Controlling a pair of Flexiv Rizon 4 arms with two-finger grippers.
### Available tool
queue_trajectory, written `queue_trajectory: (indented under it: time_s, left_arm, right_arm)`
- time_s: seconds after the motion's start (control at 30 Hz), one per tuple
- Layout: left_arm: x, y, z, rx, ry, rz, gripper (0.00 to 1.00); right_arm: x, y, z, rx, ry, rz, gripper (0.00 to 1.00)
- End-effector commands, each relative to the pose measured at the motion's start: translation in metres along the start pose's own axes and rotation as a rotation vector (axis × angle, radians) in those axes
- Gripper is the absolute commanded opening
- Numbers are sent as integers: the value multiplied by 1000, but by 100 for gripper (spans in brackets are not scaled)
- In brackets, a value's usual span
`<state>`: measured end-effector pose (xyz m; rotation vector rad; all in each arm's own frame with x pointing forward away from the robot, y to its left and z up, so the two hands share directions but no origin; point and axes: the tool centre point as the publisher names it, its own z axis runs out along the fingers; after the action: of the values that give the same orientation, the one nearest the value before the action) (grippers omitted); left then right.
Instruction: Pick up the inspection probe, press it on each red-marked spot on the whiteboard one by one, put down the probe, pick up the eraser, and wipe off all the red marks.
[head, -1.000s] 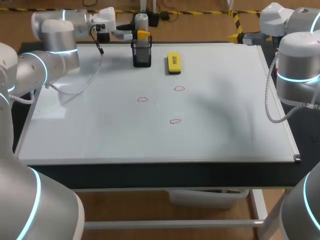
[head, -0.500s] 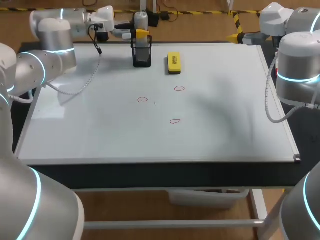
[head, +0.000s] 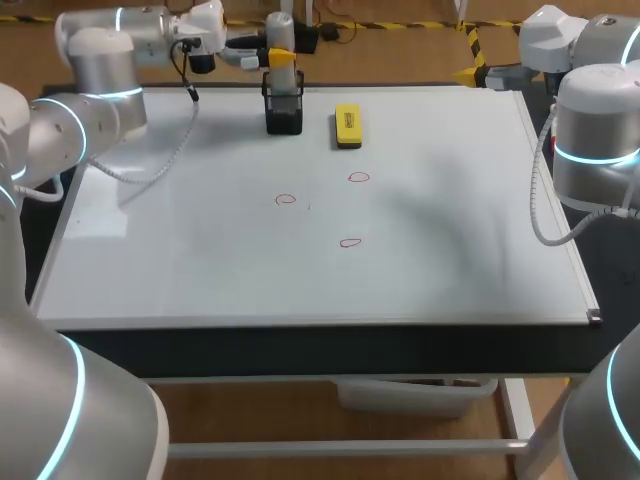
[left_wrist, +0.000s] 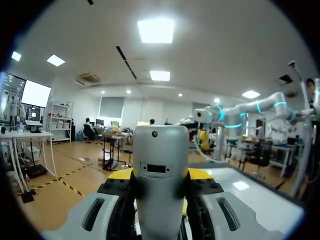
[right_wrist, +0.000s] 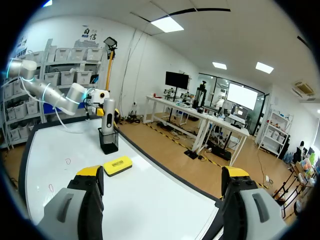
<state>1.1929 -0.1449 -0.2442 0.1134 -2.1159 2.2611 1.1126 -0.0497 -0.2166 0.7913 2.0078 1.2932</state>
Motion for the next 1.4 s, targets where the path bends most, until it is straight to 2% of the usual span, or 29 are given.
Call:
queue_trajectory:
  time_s: [0.03, 0.67, 1.0, 1.4]
  left_arm:
    - [-2, -10, 0, 1, 237, 4, 0]
    - [5, -57, -2, -16, 199, 56, 0]
    - [16, -66, -22, -30, 160, 62, 0]
    - [29, -68, -61, -13, 58, 84, 0]
  right_arm:
    - [-1, 0, 0, 3, 1, 0, 100]
    - [-1, 0, 0, 3, 1, 0, 100]
    - [-1, 0, 0, 3, 1, 0, 100]
    - [-1, 0, 0, 3, 1, 0, 100]
